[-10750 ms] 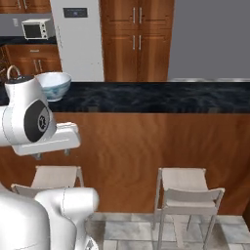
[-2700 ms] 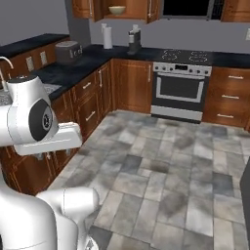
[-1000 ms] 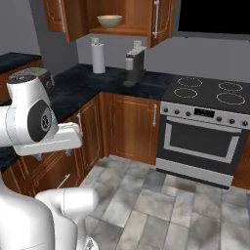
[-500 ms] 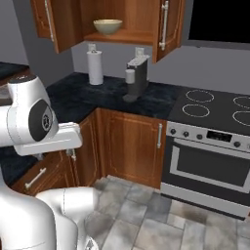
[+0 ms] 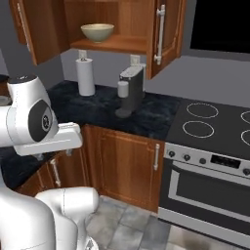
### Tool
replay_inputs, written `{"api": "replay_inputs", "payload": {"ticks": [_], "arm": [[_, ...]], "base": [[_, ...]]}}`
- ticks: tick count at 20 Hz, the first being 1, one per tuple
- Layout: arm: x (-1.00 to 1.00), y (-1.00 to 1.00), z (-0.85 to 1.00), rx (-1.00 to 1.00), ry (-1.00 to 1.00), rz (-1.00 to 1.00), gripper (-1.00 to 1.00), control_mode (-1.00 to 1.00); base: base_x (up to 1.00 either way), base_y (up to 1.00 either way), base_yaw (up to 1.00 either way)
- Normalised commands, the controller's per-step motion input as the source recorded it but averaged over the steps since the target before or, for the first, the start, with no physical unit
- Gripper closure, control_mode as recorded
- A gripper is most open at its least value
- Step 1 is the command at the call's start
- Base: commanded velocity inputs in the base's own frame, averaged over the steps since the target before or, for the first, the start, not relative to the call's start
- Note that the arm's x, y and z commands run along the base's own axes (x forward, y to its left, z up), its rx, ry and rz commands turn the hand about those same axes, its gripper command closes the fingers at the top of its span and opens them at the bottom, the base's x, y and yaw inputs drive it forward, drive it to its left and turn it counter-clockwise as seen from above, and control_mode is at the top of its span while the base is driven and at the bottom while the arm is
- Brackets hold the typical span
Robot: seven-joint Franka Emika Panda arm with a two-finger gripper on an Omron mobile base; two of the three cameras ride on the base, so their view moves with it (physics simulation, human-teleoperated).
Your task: Pick up the bowls from the cabinet and place each bowl in front of a stool on the dining counter.
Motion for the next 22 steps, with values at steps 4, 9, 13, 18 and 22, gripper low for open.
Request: {"api": "replay_inputs", "payload": {"ticks": [4, 9, 13, 18, 22], "arm": [[0.0, 0.0, 0.0, 0.0, 0.0, 0.0, -1.0, 1.0], [0.0, 0.0, 0.0, 0.0, 0.0, 0.0, -1.0, 1.0], [0.0, 0.0, 0.0, 0.0, 0.0, 0.0, -1.0, 1.0], [0.0, 0.0, 0.0, 0.0, 0.0, 0.0, -1.0, 1.0], [0.0, 0.0, 0.0, 0.0, 0.0, 0.0, -1.0, 1.0]], "base": [[0.77, 0.45, 0.0], [0.68, 0.18, 0.0], [0.78, 0.0, 0.01], [0.65, 0.01, 0.01], [0.4, 0.13, 0.0]]}}
